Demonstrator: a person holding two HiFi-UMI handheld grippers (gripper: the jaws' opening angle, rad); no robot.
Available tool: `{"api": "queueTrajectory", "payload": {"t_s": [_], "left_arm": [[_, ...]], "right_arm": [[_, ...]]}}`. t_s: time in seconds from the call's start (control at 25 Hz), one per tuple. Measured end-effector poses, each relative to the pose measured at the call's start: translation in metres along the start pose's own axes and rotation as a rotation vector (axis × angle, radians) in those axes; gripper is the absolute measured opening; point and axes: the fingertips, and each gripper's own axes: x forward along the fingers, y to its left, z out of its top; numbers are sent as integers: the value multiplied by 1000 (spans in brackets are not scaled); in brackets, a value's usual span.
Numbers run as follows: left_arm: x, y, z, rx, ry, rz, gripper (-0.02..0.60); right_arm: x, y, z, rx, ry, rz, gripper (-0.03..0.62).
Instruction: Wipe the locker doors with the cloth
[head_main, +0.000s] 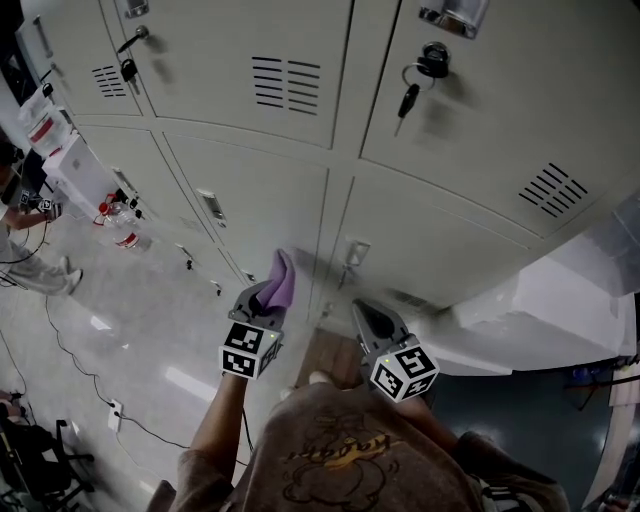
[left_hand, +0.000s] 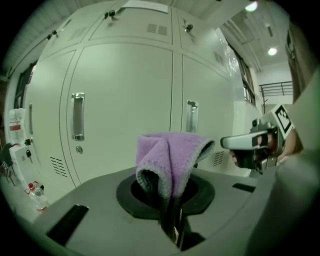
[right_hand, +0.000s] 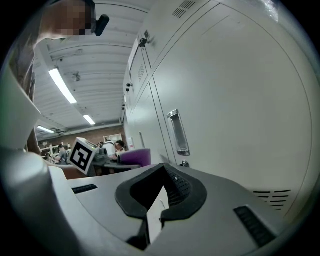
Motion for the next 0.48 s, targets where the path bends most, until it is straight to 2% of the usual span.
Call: {"api": "queueTrajectory", "payload": {"t_s": [0.2,0.48], "left_arm": [[-37,0,32,-95,-95,28,40],[-76,2,56,-131,-170,73,40]], "right_arm": [[5,7,-1,1,2,20,-3],[14,18,-2,-3,7,60,-3]]}}
